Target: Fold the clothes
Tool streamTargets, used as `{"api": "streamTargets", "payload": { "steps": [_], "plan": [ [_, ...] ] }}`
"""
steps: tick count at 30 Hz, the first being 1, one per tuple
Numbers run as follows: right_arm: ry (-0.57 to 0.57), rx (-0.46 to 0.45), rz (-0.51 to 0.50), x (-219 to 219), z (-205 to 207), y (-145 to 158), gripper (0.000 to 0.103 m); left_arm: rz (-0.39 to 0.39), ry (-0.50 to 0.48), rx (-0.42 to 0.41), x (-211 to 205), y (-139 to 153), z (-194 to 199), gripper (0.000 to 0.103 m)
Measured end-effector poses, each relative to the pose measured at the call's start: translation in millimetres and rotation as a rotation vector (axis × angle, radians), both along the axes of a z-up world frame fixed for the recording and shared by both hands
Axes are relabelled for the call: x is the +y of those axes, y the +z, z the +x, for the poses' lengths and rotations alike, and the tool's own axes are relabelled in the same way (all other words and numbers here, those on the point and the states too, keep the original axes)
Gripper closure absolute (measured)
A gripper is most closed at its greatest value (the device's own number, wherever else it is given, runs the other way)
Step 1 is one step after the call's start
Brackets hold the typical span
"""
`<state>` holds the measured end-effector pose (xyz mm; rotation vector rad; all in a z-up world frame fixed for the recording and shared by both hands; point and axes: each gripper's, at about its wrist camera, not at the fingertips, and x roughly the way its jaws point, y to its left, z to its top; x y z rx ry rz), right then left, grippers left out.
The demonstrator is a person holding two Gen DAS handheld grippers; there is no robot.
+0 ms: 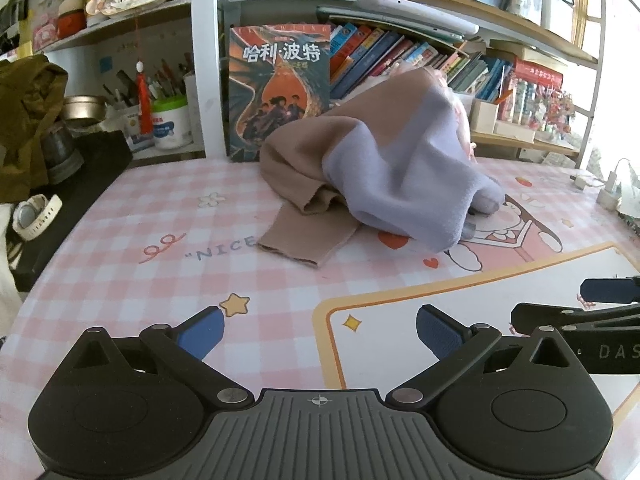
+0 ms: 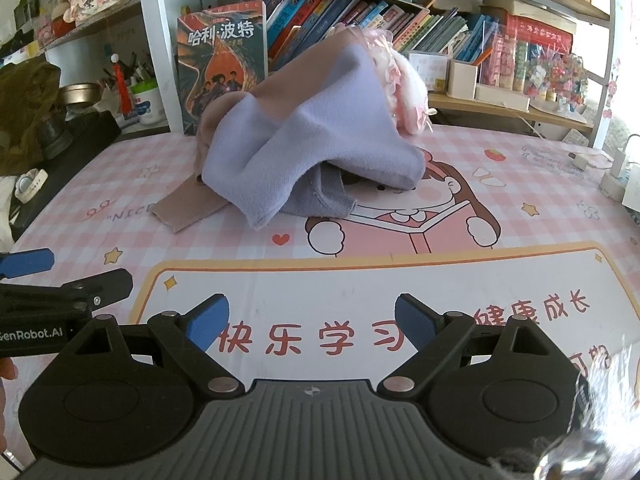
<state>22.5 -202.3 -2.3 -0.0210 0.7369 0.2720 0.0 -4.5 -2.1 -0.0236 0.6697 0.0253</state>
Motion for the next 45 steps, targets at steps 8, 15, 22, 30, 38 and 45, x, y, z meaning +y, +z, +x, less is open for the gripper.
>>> {"api": "streamTargets", "payload": {
  "steps": [8, 15, 22, 30, 38, 45],
  "plan": [
    [0.013, 0.007, 0.0, -8, 5, 0, 0.013, -0.01, 0.026, 0.004, -8, 0, 3, 0.0],
    [0.088, -0.008, -0.013, -20, 15, 2, 0.013, -0.001, 0.059, 0.007, -32, 0, 8, 0.0],
    [0.141, 0.009, 0.0, -53, 32, -1, 0.013, 0.011, 0.124, 0.037, -65, -3, 15, 0.0],
    [0.216, 0.063, 0.066, -87, 53, -13, 0.013, 0.075, 0.184, 0.04, -103, -1, 14, 0.0],
    [0.187, 0.139, 0.172, -127, 69, -27, 0.013, 0.182, 0.205, 0.057, -130, -1, 43, 0.0],
    [0.1, 0.211, 0.296, -165, 84, -33, 0.013, 0.32, 0.192, -0.008, -140, 0, 91, 0.0]
  ]
}}
